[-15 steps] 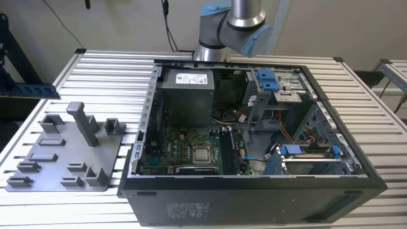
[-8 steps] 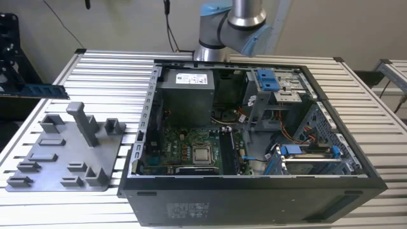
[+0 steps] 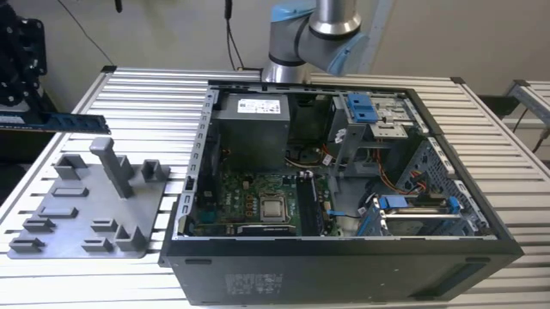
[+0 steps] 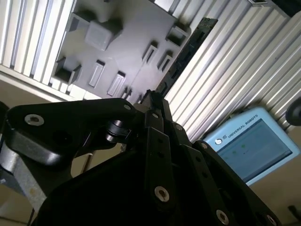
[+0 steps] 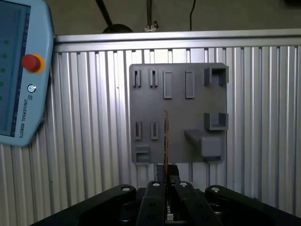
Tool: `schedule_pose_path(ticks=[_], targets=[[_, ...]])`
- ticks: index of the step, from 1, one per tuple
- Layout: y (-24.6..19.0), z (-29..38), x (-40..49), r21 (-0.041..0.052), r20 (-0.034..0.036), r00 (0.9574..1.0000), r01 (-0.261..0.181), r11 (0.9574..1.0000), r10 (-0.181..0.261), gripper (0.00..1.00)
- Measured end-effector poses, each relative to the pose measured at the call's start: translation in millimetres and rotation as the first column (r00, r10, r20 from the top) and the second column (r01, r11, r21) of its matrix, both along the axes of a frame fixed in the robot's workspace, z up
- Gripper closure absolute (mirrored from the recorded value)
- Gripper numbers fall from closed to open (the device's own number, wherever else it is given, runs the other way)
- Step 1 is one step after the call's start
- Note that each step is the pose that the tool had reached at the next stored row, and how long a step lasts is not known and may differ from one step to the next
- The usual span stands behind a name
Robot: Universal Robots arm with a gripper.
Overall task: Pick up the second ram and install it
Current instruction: 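Pick up the second ram and move it above second insertion slot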
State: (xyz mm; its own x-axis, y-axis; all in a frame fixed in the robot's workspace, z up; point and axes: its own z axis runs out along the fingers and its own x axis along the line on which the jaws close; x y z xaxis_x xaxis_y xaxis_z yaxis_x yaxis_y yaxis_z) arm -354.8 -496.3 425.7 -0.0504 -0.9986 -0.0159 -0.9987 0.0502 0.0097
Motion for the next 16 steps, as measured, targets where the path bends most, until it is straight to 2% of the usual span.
schedule_pose_path(ticks=[16], targets=[[0.0, 0.0, 47.3, 0.0000, -0.0012, 1.0000, 0.000, 1.0000, 0.000, 0.86]])
